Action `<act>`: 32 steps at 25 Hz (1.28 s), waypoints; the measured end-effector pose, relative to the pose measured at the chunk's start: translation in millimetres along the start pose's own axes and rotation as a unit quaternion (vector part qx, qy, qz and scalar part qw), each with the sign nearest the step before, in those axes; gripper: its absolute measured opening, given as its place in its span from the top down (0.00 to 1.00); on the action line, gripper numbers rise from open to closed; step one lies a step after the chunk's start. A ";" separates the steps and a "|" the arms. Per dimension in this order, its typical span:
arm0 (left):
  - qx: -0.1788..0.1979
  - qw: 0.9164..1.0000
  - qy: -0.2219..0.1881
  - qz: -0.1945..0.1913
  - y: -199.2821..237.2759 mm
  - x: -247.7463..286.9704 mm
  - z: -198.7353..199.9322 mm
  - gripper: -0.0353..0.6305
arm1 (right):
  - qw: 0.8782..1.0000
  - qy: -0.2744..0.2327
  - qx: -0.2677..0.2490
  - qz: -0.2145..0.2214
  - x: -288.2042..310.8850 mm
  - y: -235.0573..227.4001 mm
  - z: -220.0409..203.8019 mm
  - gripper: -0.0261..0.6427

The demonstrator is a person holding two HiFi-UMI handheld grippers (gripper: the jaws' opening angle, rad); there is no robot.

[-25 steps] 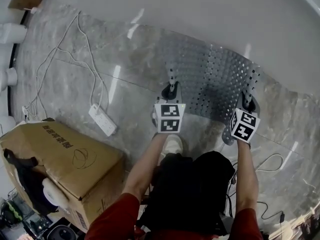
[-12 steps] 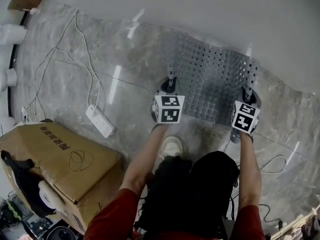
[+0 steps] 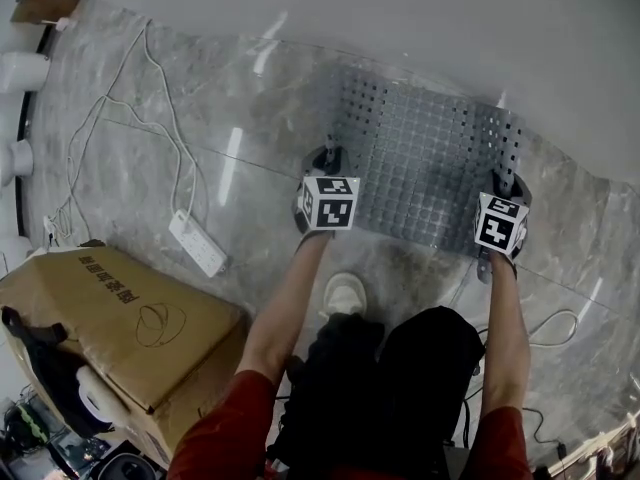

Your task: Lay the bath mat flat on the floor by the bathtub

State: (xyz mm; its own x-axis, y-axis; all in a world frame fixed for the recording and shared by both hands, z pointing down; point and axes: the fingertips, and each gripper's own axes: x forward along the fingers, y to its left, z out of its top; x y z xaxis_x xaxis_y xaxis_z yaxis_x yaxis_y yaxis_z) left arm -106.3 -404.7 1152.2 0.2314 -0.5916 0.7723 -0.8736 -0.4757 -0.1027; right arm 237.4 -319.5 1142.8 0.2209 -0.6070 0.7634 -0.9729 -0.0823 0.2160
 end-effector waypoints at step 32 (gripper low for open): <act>0.029 0.999 -0.001 0.037 32.9 26.4 -21.7 0.44 | 0.998 -0.005 0.045 -0.047 30.7 -46.9 -33.0 0.42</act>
State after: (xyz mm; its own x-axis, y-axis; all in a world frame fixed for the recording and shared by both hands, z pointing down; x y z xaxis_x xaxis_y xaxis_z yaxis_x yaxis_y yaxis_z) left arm -138.2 -421.8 1182.8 0.1675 -0.6286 0.7595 -0.8625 -0.4665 -0.1960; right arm 292.1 -308.2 1176.2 0.3120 -0.6002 0.7365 -0.9500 -0.2100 0.2313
